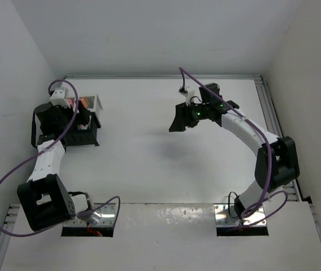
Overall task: Sort the stationery into containers
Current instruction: Place the pen in the storage box, then reset both arms
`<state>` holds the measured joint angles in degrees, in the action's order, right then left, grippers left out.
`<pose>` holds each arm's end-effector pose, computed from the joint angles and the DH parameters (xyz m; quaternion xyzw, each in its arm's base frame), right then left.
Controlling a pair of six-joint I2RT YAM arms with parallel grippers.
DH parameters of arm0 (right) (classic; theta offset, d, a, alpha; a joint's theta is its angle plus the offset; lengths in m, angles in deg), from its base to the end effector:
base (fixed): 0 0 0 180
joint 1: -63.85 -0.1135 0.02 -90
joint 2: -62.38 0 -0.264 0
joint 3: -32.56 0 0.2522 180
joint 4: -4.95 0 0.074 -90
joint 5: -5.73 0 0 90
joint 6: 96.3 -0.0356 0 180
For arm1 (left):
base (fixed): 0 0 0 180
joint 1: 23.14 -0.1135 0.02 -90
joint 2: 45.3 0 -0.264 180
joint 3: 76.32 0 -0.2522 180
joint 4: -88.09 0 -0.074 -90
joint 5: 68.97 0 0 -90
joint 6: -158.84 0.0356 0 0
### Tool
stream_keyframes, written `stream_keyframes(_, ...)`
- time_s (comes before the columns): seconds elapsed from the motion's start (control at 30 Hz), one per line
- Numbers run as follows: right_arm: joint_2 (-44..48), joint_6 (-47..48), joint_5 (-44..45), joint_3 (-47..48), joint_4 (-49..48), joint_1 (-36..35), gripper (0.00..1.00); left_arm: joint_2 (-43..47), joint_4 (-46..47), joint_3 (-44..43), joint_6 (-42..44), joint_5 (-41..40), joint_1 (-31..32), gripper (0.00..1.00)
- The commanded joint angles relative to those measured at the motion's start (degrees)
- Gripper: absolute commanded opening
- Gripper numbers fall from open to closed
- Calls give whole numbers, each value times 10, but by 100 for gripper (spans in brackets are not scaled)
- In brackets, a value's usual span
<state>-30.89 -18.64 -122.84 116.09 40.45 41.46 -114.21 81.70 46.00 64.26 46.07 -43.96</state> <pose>0.3201 0.1559 0.2621 -0.2017 0.8584 0.3987 0.2519 0.2611 0.0832 0.2785 -0.0483 0.7967 -0.0918 0.5954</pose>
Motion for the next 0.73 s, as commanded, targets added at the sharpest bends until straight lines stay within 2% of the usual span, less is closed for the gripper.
stream_keyframes(0.0,31,30,4,-8,16,23,67,-3,-60,-41,19,18,4,100)
stream_keyframes(0.13,91,44,11,-40,36,105,67,-63,-271,-220,95,-26,32,100)
stream_keyframes(0.17,105,47,16,-57,39,121,68,-70,-321,-241,122,-21,34,100)
stream_keyframes(0.23,136,59,18,-75,57,166,68,-67,-364,-277,160,-5,49,100)
stream_keyframes(0.33,179,77,21,-97,81,221,69,-37,-378,-283,192,26,87,100)
stream_keyframes(0.4,199,81,22,-111,88,263,69,-14,-374,-279,184,40,125,100)
stream_keyframes(0.5,228,80,20,-140,94,298,69,-2,-348,-259,167,35,182,100)
stream_keyframes(0.57,246,80,18,-158,96,316,69,-6,-341,-253,157,5,228,100)
stream_keyframes(0.7,274,80,19,-175,99,339,70,-10,-334,-245,157,-16,271,100)
